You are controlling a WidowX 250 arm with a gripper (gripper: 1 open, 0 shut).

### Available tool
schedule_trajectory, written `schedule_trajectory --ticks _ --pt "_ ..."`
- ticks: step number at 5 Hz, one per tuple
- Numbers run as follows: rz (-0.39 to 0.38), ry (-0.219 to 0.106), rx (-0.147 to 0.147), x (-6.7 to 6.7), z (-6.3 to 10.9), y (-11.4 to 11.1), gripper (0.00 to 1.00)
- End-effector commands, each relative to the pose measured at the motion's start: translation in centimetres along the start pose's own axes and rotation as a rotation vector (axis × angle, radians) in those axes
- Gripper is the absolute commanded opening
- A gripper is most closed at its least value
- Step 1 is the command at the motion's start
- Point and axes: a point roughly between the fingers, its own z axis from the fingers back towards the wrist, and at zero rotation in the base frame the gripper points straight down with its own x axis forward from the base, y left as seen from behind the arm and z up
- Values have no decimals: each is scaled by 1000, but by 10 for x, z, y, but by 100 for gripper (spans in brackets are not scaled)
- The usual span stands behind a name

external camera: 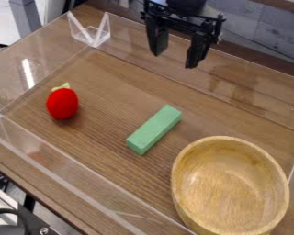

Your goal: Put the green stick in the brown bowl

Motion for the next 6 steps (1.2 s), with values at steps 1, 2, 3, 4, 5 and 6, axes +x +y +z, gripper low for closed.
schedule_trajectory --ticks 1,2,3,4,5,6 --pt "-70 31 2 -7 -6 6 100" --pt "-70 59 -4 -15 -25 11 100" --pt "-68 68 0 -25 -52 15 100" --pt "-59 75 -1 -32 -80 17 100" --pt "-114 73 3 -34 -96 11 100" --pt "-167 75 10 -34 -106 5 100"
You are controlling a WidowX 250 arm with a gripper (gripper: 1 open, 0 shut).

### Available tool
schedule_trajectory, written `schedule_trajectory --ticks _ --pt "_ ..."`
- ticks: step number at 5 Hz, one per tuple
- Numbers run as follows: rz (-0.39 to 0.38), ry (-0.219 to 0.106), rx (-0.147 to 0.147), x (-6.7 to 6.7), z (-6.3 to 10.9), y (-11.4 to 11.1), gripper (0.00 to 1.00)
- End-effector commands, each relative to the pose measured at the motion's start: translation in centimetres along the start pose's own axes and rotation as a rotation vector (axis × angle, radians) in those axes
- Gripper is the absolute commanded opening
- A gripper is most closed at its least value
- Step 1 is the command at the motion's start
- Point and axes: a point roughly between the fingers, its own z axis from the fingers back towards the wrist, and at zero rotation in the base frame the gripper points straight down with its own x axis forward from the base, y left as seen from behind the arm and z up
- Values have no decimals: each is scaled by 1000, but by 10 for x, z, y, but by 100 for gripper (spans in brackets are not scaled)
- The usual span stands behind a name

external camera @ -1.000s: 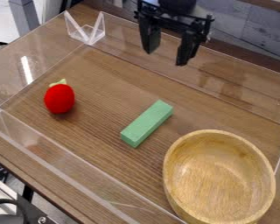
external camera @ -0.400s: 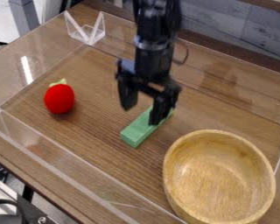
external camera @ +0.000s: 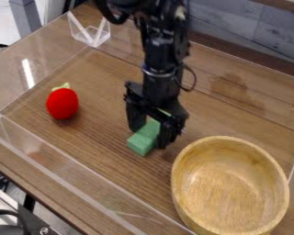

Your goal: Put the green stick in the brown bowl

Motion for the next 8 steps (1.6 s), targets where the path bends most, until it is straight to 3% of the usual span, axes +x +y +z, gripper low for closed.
schedule_trajectory --ticks 1,8 --pt "-12 -27 12 3 0 4 0" --pt "77 -40 16 11 4 7 0"
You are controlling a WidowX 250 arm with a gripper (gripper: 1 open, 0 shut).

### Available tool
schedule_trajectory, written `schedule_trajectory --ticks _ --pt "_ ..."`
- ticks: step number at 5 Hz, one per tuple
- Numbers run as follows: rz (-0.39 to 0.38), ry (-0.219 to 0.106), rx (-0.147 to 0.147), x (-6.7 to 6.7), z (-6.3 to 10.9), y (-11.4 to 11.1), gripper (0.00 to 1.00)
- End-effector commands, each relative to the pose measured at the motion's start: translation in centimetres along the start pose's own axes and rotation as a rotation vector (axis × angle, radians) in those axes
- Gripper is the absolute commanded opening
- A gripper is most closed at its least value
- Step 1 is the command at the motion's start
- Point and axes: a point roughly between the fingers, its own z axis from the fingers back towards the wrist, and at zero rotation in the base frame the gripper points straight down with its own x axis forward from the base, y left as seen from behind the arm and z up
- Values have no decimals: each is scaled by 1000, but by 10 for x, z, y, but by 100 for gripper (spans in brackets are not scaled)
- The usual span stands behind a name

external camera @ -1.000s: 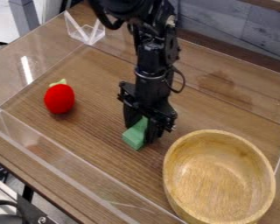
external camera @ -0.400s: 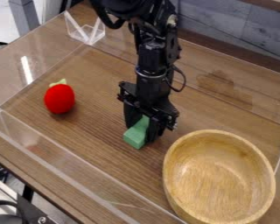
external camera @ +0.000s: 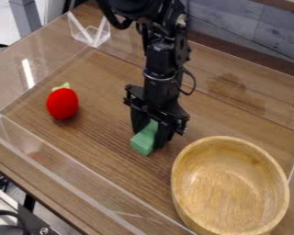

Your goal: Put the green stick in the brown bowl

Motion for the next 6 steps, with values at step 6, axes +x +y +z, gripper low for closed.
schedule_trajectory --ticks 6 --pt "-67 -45 21 3 16 8 0"
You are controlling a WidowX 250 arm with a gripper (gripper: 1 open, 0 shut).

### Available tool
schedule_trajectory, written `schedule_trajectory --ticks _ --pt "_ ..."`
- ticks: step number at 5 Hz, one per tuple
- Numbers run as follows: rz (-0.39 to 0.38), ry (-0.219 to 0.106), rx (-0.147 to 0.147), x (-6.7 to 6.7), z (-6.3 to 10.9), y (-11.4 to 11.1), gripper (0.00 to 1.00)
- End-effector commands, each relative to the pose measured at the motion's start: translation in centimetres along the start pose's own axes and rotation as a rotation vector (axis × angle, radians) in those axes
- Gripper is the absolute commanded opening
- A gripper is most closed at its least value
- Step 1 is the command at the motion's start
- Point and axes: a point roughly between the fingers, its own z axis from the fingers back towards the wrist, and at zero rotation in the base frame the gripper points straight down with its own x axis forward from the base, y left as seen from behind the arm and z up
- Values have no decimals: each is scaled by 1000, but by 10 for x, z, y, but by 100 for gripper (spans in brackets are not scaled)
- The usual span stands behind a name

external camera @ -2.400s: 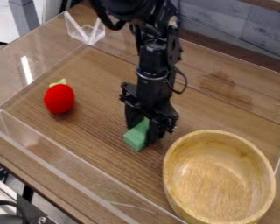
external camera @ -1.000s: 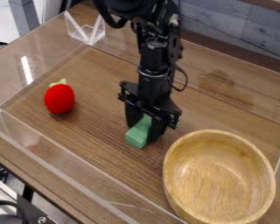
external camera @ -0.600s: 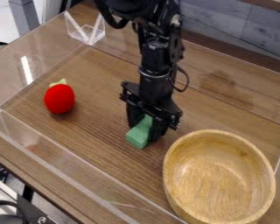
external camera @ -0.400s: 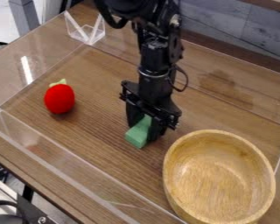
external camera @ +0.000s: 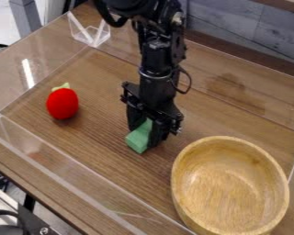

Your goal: Put the green stick in the brown bowl

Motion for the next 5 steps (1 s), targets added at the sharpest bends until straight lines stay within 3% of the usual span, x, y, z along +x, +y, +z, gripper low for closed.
schedule_trajectory --ticks 1,2,3,5 --pt "34 -67 22 3 29 6 0" --pt "73 -89 37 -2 50 7 0" --pt "42 -120 52 -4 66 -23 0" --pt "-78 -116 45 -5 54 -100 0"
